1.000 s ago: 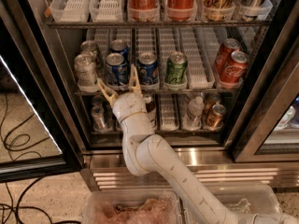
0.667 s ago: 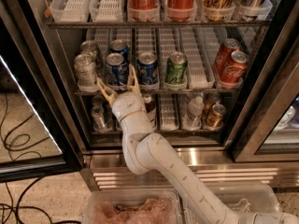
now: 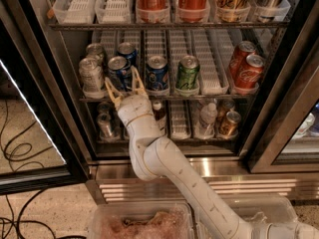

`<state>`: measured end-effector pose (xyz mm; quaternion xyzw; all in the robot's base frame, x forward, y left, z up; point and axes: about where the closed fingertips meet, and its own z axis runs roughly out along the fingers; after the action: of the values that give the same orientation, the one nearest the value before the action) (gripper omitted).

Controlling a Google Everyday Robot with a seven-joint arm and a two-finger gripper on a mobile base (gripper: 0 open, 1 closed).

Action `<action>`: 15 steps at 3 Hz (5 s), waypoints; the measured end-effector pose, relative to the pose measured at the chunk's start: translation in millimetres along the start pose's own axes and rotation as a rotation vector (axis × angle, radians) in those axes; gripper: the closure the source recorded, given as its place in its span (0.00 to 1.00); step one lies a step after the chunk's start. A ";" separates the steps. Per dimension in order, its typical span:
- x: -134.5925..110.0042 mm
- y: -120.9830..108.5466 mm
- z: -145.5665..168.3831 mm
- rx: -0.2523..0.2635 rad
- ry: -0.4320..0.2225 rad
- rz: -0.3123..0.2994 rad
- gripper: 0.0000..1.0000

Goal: Pick pepsi can from middle shelf of fridge

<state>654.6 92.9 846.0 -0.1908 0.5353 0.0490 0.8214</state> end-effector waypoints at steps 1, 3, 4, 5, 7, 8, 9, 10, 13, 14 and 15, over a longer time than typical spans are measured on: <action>0.0 0.0 0.1 0.000 0.000 0.000 0.28; 0.0 0.0 0.1 0.000 0.000 0.000 0.34; 0.0 -0.1 0.1 0.000 0.000 0.000 0.34; -4.4 -13.1 7.2 0.053 0.004 -0.010 0.37; -4.4 -13.1 7.2 0.053 0.004 -0.010 0.65; -4.4 -13.1 7.2 0.053 0.004 -0.010 0.89; -4.4 -13.1 7.2 0.053 0.004 -0.010 1.00; -4.4 -13.1 7.2 0.053 0.004 -0.010 1.00; -41.9 -13.6 19.3 0.059 -0.099 -0.005 1.00; -54.2 -11.1 24.9 0.070 -0.140 0.017 1.00; -60.8 -15.3 17.6 0.087 -0.148 0.013 1.00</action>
Offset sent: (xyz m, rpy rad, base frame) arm 0.0001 0.0000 0.0000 0.0000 0.0000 -0.0001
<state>648.4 92.7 910.8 -0.1472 0.4760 0.0450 0.8659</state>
